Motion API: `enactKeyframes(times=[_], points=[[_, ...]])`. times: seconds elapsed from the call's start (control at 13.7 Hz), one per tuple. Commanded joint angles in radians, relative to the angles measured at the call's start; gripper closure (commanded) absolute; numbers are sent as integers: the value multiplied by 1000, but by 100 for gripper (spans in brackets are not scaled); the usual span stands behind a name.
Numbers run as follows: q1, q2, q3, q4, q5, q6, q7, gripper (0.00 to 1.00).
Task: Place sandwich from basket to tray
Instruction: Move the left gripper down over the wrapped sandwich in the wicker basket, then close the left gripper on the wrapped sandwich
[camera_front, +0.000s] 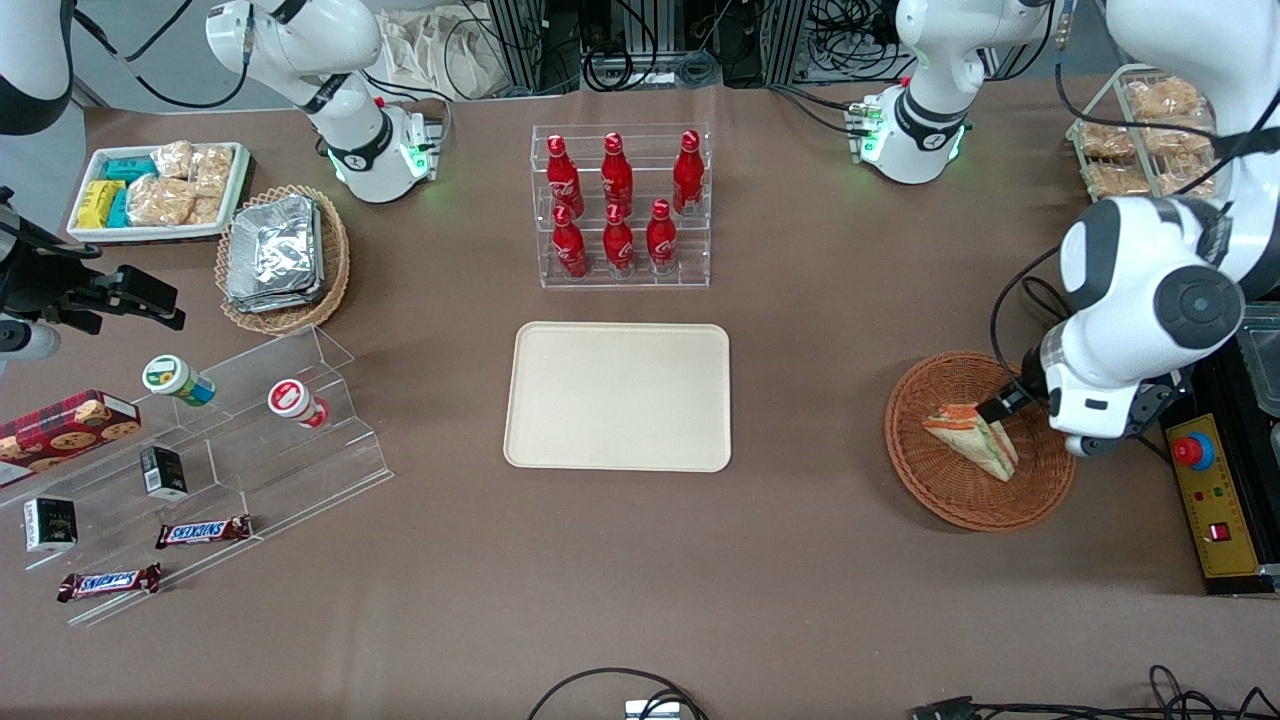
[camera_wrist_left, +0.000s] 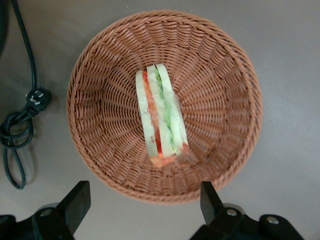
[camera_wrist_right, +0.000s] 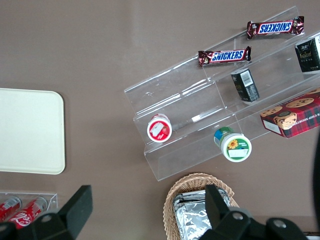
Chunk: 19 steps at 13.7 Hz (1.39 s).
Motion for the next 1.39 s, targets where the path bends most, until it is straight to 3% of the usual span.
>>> enactKeyframes(times=[0.0,0.58,0.73,0.88,0.95,1.02,1.09,1.31], points=[[-21,34,28,-75,71,138,-88,3],[-37,118,31,-112,105,274,-156,5],[-48,128,46,-110,104,283,-156,19],[-60,148,77,-107,104,295,-156,42],[-67,151,77,-109,104,297,-156,56],[-68,151,77,-109,104,294,-156,84],[-73,152,77,-104,104,292,-153,100],[-74,140,78,-81,108,269,-101,100]])
